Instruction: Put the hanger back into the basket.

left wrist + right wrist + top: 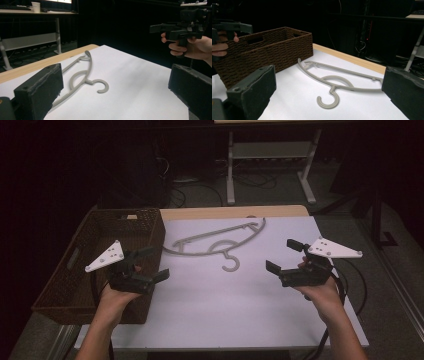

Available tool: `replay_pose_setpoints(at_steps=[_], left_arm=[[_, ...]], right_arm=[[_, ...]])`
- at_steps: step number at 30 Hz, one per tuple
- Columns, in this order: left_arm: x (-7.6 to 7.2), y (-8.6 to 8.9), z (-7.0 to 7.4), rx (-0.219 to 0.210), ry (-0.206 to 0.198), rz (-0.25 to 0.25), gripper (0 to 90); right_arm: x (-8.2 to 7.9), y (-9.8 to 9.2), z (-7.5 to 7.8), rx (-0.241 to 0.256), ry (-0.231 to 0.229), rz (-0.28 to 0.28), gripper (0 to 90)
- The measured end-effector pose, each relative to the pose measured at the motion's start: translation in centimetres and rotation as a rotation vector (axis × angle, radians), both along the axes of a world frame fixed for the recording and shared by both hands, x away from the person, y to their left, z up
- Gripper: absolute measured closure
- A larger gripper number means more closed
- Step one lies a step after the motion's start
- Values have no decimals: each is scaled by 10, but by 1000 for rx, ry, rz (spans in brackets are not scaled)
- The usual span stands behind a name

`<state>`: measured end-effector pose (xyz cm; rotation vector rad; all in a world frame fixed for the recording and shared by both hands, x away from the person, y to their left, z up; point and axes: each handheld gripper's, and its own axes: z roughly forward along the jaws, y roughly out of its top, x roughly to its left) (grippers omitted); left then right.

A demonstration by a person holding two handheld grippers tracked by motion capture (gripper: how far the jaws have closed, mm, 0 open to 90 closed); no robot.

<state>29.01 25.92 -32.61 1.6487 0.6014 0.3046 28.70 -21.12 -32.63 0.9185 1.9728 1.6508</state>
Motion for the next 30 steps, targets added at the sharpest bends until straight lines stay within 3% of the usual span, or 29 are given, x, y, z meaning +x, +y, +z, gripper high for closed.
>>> replay_pose_setpoints(at_steps=[7, 12, 19, 23, 30], left_arm=[[-1, -13, 3, 62, 6, -4, 0], [0, -25, 4, 114, 2, -25, 0], [7, -46, 5, 180, 11, -61, 0], [11, -54, 4, 195, 19, -77, 0], [29, -77, -5, 256, 42, -107, 0]], right_arm=[[-1, 5, -3, -35, 16, 8, 0], [-3, 12, -12, -98, 40, 36, 0], [-4, 10, -28, -124, 67, 62, 0], [-5, 7, -33, -121, 81, 59, 0], [-6, -2, -42, -121, 95, 52, 0]])
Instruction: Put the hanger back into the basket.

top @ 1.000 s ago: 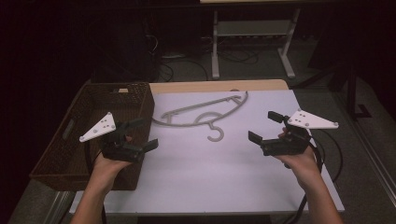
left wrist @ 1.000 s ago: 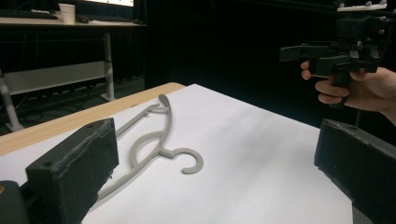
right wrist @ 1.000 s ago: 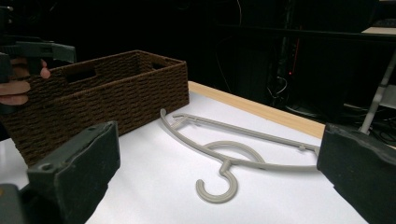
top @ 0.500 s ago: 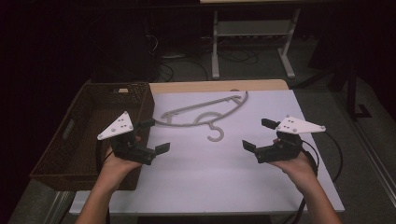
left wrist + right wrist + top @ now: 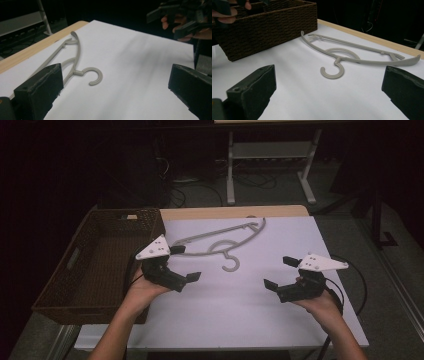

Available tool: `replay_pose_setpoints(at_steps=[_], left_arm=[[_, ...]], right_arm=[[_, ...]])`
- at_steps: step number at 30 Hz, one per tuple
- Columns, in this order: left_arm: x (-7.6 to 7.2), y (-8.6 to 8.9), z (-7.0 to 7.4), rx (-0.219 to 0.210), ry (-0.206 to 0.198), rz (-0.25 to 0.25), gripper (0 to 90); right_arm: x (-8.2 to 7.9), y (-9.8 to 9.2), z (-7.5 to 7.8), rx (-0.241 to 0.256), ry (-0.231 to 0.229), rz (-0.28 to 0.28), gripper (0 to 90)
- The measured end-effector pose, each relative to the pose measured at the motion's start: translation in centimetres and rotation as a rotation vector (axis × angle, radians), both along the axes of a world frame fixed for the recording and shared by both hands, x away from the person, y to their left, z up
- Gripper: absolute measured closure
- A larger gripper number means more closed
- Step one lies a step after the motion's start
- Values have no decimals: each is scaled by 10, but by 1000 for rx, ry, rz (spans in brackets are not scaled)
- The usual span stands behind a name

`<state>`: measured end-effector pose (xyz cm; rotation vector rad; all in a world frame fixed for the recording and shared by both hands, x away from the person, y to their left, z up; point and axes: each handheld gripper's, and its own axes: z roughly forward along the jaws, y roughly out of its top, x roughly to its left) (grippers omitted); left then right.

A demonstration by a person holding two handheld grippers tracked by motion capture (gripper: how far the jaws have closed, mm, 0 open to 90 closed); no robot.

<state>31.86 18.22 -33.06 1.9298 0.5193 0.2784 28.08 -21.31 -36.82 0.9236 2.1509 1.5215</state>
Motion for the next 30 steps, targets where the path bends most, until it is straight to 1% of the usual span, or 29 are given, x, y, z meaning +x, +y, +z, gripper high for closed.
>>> replay_pose_setpoints(at_steps=[3, 5, 6, 7, 8, 9, 10, 11, 14, 15, 16, 17, 18, 20, 21, 23, 24, 25, 26, 27, 28, 29, 30], left_arm=[[8, -7, -3, 32, 0, -5, 0], [13, -11, -6, 44, 1, -3, 0], [13, -11, -6, 44, 1, -3, 0], [16, -14, -7, 49, 6, -1, 0], [21, -19, -10, 60, 5, -8, 7], [24, -21, -12, 71, 4, -9, 24], [24, -21, -12, 71, 4, -9, 30], [30, -26, -16, 86, 7, -14, 47], [39, -30, -22, 97, 11, -19, 89], [42, -32, -24, 97, 11, -25, 130], [46, -33, -26, 111, 10, -28, 174], [46, -33, -26, 111, 10, -28, 188], [53, -36, -30, 125, 9, -30, 213], [59, -38, -34, 138, 7, -38, 280], [63, -39, -37, 143, 15, -36, 305], [72, -42, -41, 143, 23, -44, 394], [77, -43, -43, 145, 22, -44, 423], [77, -43, -43, 145, 22, -44, 447], [86, -46, -47, 151, 27, -42, 480], [86, -46, -47, 151, 27, -42, 526], [97, -47, -51, 168, 22, -41, 552], [97, -47, -51, 168, 22, -41, 568], [105, -48, -53, 176, 18, -49, 590]], right_arm=[[1, -3, -1, 9, 4, -9, 0], [1, -5, -1, 12, 0, -15, 0], [1, -5, -1, 12, 0, -15, 0], [1, -6, -2, 13, 7, -16, 0], [1, -7, -2, 11, 1, -18, 0], [1, -7, -2, 12, 6, -19, 0], [1, -7, -2, 12, 6, -19, 0], [1, -7, -2, 14, 4, -20, 0], [1, -8, -2, 12, -1, -20, 0], [1, -8, -2, 12, -1, -20, 0], [1, -8, -2, 13, 3, -21, 0], [1, -8, -2, 12, 3, -20, 0], [1, -8, -2, 12, 4, -21, 0], [1, -8, -2, 14, 6, -20, 0], [1, -8, -2, 14, 6, -20, 0], [2, -8, -2, 12, 4, -18, 0], [2, -8, -3, 12, 4, -17, 0], [2, -8, -3, 12, 4, -16, 0], [2, -8, -3, 11, 4, -16, 0], [2, -8, -3, 11, 4, -16, 0], [1, -8, -2, 13, 3, -15, 0], [1, -8, -2, 13, 3, -15, 0], [1, -8, -2, 14, 3, -14, 0]])
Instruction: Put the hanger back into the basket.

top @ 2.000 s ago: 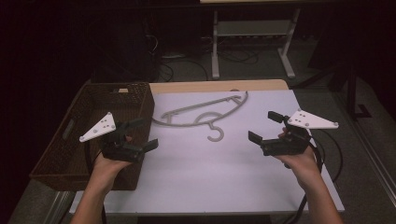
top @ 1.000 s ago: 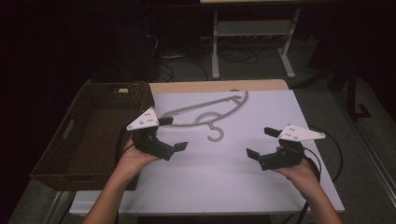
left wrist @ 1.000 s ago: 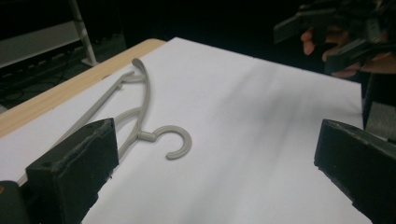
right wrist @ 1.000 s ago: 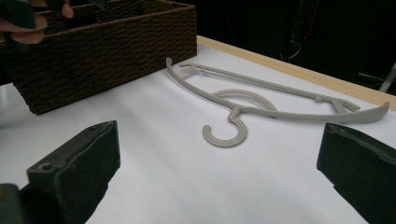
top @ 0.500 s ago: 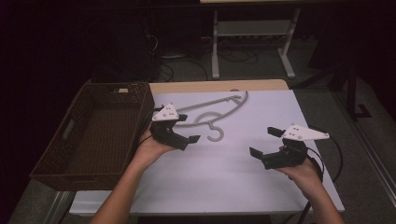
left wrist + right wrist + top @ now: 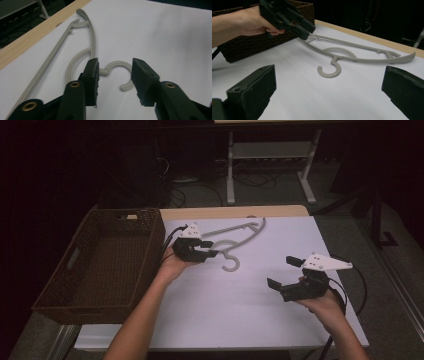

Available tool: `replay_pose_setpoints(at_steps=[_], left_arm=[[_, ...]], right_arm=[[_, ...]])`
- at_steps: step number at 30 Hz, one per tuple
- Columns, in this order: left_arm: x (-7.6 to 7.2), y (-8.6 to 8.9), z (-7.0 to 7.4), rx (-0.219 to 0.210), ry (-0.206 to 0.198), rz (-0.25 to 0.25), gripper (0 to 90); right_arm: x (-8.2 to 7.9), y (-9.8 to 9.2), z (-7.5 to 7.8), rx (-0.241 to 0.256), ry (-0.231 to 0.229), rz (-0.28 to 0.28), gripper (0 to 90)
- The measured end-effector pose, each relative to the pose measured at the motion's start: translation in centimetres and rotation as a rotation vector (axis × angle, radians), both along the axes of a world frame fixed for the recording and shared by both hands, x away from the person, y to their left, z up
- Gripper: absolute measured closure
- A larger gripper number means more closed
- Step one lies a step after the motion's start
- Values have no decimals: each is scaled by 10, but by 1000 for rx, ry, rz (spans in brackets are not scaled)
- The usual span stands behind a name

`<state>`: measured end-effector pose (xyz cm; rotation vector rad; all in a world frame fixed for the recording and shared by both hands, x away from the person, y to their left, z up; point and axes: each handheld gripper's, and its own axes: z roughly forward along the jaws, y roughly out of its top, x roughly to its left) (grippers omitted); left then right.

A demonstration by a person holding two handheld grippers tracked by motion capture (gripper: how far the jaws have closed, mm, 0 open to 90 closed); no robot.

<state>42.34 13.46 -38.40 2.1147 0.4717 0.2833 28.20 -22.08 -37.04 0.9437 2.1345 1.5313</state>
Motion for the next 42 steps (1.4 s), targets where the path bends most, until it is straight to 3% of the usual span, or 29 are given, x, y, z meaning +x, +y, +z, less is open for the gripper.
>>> replay_pose_setpoints(at_steps=[8, 14, 18, 19, 25, 33, 35, 42], left_arm=[[26, -5, -15, 15, 21, -5, 694], [41, -12, -33, 86, 31, -17, 720], [48, -15, -38, 96, 34, -21, 760], [51, -17, -39, 120, 36, -31, 772], [55, -21, -45, 145, 41, -39, 787], [59, -19, -56, 173, 79, -33, 801], [60, -19, -58, 152, 88, -27, 818], [61, -19, -59, 146, 80, -26, 842]], right_arm=[[1, 0, -1, 2, 9, 4, 0], [1, 0, -1, -1, 1, 8, 0], [1, -1, -1, 0, 5, 5, 0], [2, -1, -2, 0, 5, 5, 0], [2, -1, -2, 1, 3, 5, 0], [2, -2, -2, 3, 3, 1, 0], [2, -2, -2, 5, 3, 0, 0], [2, -3, -2, 3, 5, -2, 0]])
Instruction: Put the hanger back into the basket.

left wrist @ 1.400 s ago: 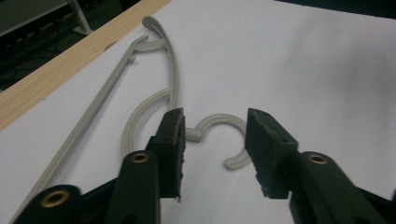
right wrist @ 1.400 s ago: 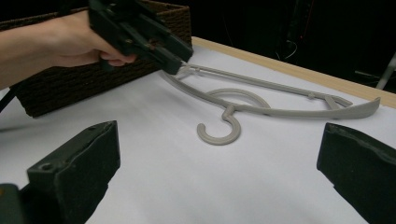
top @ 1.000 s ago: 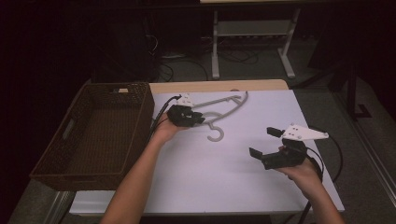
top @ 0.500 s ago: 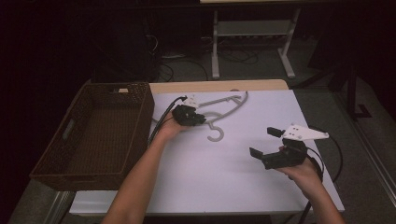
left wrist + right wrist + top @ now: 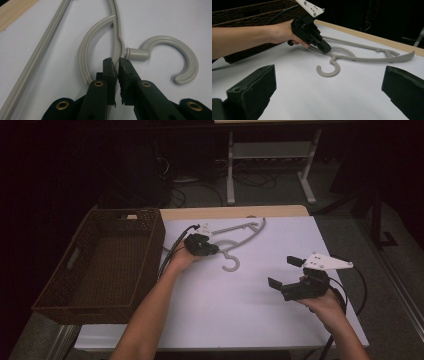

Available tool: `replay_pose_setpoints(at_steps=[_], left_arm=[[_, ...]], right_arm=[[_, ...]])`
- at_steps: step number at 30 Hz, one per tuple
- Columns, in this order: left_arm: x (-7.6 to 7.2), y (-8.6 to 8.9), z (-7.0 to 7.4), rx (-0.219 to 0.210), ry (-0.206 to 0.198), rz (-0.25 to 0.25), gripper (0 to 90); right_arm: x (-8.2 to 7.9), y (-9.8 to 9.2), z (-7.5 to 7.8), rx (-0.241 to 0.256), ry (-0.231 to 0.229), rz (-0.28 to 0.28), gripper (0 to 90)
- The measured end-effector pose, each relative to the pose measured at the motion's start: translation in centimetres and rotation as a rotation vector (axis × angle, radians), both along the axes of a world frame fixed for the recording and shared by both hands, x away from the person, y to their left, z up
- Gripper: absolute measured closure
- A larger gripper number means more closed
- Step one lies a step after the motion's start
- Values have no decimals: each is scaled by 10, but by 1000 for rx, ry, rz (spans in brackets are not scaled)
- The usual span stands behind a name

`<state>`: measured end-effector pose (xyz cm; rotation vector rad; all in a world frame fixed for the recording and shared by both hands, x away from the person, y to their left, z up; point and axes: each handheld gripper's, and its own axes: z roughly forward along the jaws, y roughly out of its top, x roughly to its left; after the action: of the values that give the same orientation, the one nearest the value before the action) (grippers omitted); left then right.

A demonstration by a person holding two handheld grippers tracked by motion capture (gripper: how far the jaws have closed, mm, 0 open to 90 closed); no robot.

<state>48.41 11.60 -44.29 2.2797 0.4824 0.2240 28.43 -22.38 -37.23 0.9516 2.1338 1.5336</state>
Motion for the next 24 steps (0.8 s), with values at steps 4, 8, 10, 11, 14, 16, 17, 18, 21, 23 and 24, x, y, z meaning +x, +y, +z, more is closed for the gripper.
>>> replay_pose_setpoints(at_steps=[4, 8, 10, 11, 14, 16, 17, 18, 21, 23, 24], left_arm=[[-1, -1, 0, -12, 22, -9, 869], [-5, -3, 0, -15, 38, -29, 875], [-6, -4, 1, -8, 37, -34, 876], [-7, -5, 1, -3, 39, -38, 877], [-16, -10, 2, 8, 36, -65, 879], [-19, -11, 2, 4, 33, -72, 880], [-21, -13, 2, 3, 33, -82, 880], [-24, -13, 2, 7, 32, -86, 880], [-32, -16, 2, -1, 39, -97, 880], [-38, -18, 1, -6, 42, -108, 880], [-43, -19, 2, -5, 48, -115, 880]], right_arm=[[0, 1, 0, -3, 1, 0, 0], [0, 1, 0, -3, 3, 0, 0], [0, 0, 0, -2, 3, 0, 0], [0, 0, 0, -3, 1, 0, 0], [0, 1, 0, -3, 1, 1, 0], [0, 1, 0, -4, 2, 2, 0], [0, 1, 0, -5, 0, 3, 0], [0, 1, 0, -6, 0, 3, 0], [0, 2, 0, -7, 2, 3, 0], [0, 2, 0, -7, 0, 4, 0], [0, 2, 0, -7, 0, 4, 0]])
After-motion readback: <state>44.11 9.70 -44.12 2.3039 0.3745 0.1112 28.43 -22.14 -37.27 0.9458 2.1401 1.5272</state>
